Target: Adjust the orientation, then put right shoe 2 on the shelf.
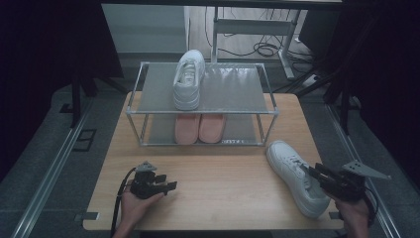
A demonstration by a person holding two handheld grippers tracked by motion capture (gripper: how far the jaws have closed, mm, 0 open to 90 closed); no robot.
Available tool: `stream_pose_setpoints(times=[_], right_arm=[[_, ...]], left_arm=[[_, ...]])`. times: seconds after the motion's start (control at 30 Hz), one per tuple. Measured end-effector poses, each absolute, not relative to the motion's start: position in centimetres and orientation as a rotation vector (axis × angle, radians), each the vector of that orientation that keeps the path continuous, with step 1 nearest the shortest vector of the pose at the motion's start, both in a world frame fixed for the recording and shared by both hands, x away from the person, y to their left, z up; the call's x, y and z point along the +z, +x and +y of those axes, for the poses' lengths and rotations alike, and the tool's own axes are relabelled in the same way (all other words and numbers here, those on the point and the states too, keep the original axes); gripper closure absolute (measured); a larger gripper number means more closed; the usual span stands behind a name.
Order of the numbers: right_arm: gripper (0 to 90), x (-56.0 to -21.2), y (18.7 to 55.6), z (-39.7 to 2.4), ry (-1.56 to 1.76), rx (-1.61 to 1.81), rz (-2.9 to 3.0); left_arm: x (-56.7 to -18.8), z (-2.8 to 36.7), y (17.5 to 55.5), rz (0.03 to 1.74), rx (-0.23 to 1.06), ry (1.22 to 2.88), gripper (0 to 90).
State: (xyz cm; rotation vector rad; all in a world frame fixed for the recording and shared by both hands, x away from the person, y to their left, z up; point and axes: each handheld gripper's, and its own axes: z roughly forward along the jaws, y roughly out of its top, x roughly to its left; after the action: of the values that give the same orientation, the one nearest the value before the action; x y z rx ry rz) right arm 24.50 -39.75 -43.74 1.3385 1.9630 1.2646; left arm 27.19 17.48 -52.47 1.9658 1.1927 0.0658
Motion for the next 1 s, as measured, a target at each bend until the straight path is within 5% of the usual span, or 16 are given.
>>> stream_pose_setpoints(times=[1.0], right_arm=[[59.1, -46.2, 26.3, -41.1, 1.366, 1.141, 2.065]], left_arm=[[-52.6, 17.2, 27.2, 1.185, 0.061, 1.981, 41.1]])
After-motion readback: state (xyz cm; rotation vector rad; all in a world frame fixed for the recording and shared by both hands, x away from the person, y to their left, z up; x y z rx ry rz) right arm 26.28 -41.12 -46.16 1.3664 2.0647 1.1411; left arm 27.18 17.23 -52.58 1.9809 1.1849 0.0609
